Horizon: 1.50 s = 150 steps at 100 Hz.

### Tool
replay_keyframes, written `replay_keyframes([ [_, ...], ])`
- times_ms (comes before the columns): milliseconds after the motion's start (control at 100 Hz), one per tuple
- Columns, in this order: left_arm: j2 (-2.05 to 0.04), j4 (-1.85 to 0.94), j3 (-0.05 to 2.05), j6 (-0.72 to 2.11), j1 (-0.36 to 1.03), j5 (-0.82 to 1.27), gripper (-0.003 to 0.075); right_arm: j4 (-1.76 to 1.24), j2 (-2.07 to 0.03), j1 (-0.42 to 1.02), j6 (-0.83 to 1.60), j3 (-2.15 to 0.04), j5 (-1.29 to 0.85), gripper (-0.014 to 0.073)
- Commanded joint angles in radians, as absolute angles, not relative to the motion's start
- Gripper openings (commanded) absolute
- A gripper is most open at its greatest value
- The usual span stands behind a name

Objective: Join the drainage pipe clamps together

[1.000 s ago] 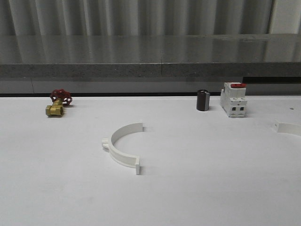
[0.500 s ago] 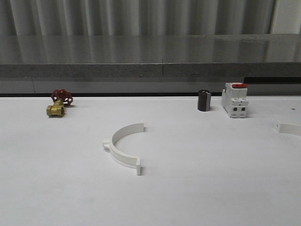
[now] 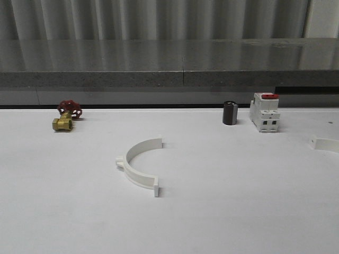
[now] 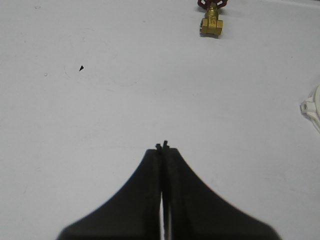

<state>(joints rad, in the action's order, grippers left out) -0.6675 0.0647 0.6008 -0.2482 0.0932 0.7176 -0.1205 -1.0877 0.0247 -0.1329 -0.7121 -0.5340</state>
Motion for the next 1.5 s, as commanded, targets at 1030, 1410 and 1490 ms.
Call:
replay_keyframes([
  [1030,-0.664,0.067,0.625,-0.246,0.092,0.663,-0.0020,-0.066,-1.709,-0.164,0.079,-1.078,-0.610,0.0584],
  [1410,-0.664,0.067,0.625,-0.246,0.092,0.663,-0.0020,-0.031,-1.772,-0.164,0.079,-1.078,-0.561,0.0584],
  [1490,-0.664,0.067,0.625,-0.246,0.092,0.663,-0.0020,-0.031,-1.772,-0.164,0.079,-1.078,-0.550,0.0584],
])
